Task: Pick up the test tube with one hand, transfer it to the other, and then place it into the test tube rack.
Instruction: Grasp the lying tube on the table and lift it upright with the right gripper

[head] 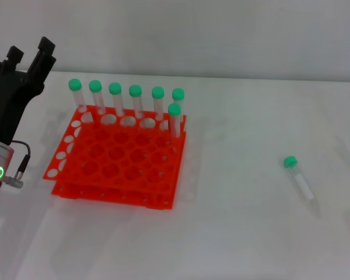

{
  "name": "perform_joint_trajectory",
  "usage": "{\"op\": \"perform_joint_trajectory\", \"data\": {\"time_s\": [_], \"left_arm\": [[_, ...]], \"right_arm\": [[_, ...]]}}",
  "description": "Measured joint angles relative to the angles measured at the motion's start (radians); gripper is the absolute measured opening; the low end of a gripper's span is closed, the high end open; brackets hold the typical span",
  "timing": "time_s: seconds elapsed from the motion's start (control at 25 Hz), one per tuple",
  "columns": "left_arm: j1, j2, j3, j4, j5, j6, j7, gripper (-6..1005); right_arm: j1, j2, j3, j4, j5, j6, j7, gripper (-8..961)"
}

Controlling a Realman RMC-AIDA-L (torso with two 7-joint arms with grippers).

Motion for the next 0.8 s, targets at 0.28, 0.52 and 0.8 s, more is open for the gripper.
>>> {"op": "perform_joint_trajectory", "data": {"time_s": [0.28, 0.52, 0.8], "left_arm": [[0.004, 0.0, 0.0, 0.001, 0.0, 0.016, -0.024, 890], [0.0, 0.003, 0.0, 0.007, -0.001, 0.017, -0.058, 889], [-0.002, 0.006, 0.0, 0.011, 0.003, 0.019, -0.059, 889]], "right_arm": [[-0.001, -0.009, -0.004, 0.001, 0.0, -0.006, 0.005, 845], [0.004, -0.009, -0.016, 0.002, 0.0, -0.011, 0.0, 844], [0.022, -0.006, -0.027, 0.006, 0.0, -0.062, -0.006, 843]]}}
